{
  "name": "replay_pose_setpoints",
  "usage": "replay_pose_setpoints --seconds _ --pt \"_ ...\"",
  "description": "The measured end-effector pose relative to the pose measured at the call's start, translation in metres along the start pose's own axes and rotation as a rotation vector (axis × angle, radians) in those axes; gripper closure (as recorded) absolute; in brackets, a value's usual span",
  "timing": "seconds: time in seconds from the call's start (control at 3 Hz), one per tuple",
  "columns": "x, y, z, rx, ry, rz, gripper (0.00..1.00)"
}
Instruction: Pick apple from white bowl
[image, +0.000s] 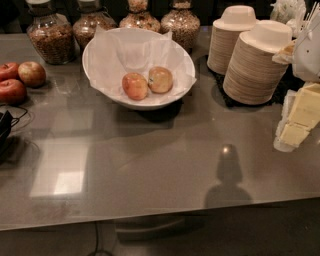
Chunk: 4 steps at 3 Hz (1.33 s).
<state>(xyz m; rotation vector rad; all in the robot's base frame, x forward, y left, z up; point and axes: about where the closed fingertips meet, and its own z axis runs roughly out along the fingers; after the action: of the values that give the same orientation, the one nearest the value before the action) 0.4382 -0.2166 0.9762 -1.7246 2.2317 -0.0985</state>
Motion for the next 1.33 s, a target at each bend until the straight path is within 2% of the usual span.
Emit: replay_pose_setpoints --seconds 0.33,1.0,1.33 --pt "-0.001 -0.001 0.0 0.003 -0.002 -0.001 0.0" --pt "-0.05 -0.026 0.007 0.041 -0.062 -0.101 0.0" --pt "-0.079 -0.041 0.02 0.04 -0.079 -0.143 0.0"
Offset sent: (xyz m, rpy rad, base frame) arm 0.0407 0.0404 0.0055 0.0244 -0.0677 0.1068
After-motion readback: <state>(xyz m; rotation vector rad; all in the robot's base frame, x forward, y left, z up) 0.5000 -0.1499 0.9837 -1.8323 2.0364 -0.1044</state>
